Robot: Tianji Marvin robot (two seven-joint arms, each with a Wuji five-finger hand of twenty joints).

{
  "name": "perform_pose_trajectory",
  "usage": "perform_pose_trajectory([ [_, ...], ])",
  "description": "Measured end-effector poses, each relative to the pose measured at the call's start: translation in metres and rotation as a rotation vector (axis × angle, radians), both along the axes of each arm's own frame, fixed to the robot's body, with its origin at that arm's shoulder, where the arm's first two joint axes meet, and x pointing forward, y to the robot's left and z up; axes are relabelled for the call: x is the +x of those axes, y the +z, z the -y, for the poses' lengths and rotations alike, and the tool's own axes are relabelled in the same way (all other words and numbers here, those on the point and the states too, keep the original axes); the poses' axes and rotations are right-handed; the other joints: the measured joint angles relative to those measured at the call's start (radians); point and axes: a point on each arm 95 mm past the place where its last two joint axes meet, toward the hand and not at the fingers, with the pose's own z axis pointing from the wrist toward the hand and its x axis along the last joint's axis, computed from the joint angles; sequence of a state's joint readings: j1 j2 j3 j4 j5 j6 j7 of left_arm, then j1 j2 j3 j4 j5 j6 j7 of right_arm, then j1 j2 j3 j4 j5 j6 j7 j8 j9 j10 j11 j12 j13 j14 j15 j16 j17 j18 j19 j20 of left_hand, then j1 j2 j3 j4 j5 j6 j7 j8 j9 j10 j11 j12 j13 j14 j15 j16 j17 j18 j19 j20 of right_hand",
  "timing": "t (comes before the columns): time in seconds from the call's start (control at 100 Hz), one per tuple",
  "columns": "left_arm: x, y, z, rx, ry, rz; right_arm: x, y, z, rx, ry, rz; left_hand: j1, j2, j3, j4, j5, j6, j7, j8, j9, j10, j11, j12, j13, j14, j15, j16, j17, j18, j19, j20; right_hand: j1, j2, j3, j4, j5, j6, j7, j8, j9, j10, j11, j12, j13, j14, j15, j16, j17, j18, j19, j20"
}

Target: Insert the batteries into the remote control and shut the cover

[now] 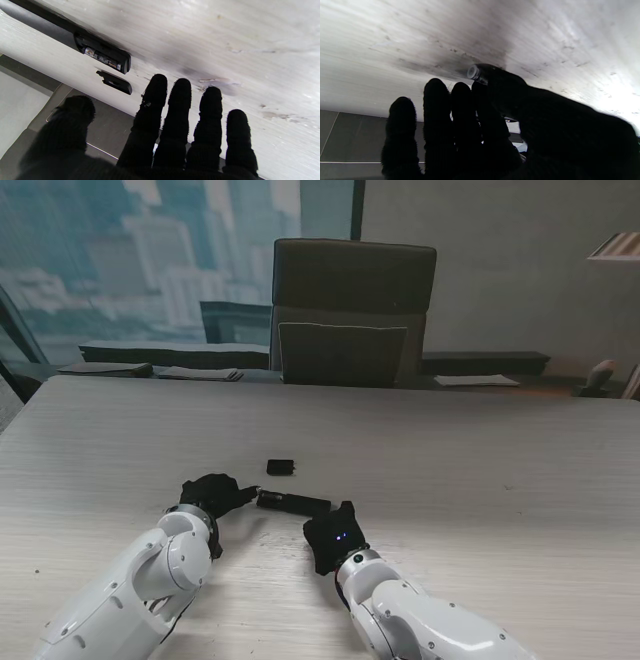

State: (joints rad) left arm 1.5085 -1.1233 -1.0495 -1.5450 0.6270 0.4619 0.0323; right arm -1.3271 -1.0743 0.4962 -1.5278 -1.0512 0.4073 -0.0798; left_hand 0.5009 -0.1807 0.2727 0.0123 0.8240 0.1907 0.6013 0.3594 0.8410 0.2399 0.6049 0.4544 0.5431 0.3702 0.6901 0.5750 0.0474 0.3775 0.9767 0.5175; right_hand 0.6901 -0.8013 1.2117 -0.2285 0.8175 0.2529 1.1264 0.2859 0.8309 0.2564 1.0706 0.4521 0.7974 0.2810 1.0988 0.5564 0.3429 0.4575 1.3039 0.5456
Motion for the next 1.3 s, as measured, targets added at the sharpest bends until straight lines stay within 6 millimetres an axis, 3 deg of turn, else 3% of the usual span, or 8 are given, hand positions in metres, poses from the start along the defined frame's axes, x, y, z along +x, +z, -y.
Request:
perform_pose_trajectory([
  [0.3, 0.0, 0.0, 0.001, 0.002, 0.0, 0.002, 0.005, 0.0, 0.002, 0.018, 0.021, -0.016, 0.0, 0.0, 0.0, 0.0, 0.0, 0.0, 0.0, 0.0, 0.0, 0.0, 0.0, 0.0, 0.0, 0.008, -0.002, 0.0, 0.0, 0.0, 0.0, 0.0, -0.002, -0.004, 0.018, 0.0, 0.015, 0.005, 0.011, 0.03, 0.012, 0.0, 0.027, 0.003, 0.0, 0.0, 0.023, 0.009, 0.0, 0.0, 0.0, -0.002],
  [0.6, 0.001, 0.0, 0.001, -0.002, -0.002, -0.003, 0.009, 0.002, 0.005, 0.049, 0.065, 0.005, 0.001, 0.0, 0.0, 0.0, -0.007, 0.001, -0.015, 0.0, -0.011, 0.0, -0.001, 0.0, -0.001, 0.013, -0.002, 0.001, -0.002, 0.0, 0.0, 0.0, -0.002, -0.032, -0.019, -0.013, 0.027, -0.128, -0.021, 0.018, 0.012, -0.001, 0.038, 0.012, 0.0, 0.0, 0.029, 0.009, -0.001, 0.0, 0.0, -0.002],
  [0.9, 0.0, 0.0, -0.002, -0.005, 0.008, 0.005, 0.032, 0.021, -0.002, 0.101, 0.113, 0.029, 0.001, 0.0, 0.0, 0.0, -0.008, 0.001, -0.015, -0.001, -0.012, 0.0, -0.011, 0.0, 0.003, 0.012, -0.003, 0.001, -0.002, 0.0, 0.0, -0.011, -0.002, -0.032, -0.025, -0.013, 0.027, -0.146, -0.025, 0.017, 0.012, -0.002, 0.038, 0.012, 0.0, 0.0, 0.031, 0.009, -0.005, -0.001, 0.0, -0.002],
  [0.98, -0.001, 0.0, -0.002, -0.006, 0.009, 0.003, 0.038, 0.025, -0.005, 0.133, 0.106, 0.021, 0.02, 0.001, 0.0, 0.012, -0.008, 0.001, -0.015, -0.001, -0.012, 0.0, -0.011, 0.0, 0.003, 0.012, 0.0, 0.001, -0.002, -0.001, 0.0, -0.011, -0.002, -0.032, -0.025, -0.013, 0.027, -0.146, -0.025, 0.017, 0.012, -0.002, 0.038, 0.013, 0.0, 0.0, 0.031, 0.009, -0.006, -0.001, 0.0, -0.002],
  [1.3, -0.003, 0.0, -0.007, -0.024, 0.026, 0.006, 0.063, 0.028, -0.029, 0.203, 0.046, -0.004, 0.021, 0.001, 0.0, 0.022, -0.008, 0.001, -0.015, -0.001, -0.012, 0.0, -0.011, 0.0, 0.002, 0.012, 0.0, 0.001, -0.003, -0.001, -0.001, -0.011, -0.002, -0.032, -0.025, -0.013, 0.027, -0.148, -0.025, 0.017, 0.012, -0.002, 0.038, 0.013, 0.0, 0.0, 0.033, 0.009, -0.006, -0.001, 0.0, -0.002],
])
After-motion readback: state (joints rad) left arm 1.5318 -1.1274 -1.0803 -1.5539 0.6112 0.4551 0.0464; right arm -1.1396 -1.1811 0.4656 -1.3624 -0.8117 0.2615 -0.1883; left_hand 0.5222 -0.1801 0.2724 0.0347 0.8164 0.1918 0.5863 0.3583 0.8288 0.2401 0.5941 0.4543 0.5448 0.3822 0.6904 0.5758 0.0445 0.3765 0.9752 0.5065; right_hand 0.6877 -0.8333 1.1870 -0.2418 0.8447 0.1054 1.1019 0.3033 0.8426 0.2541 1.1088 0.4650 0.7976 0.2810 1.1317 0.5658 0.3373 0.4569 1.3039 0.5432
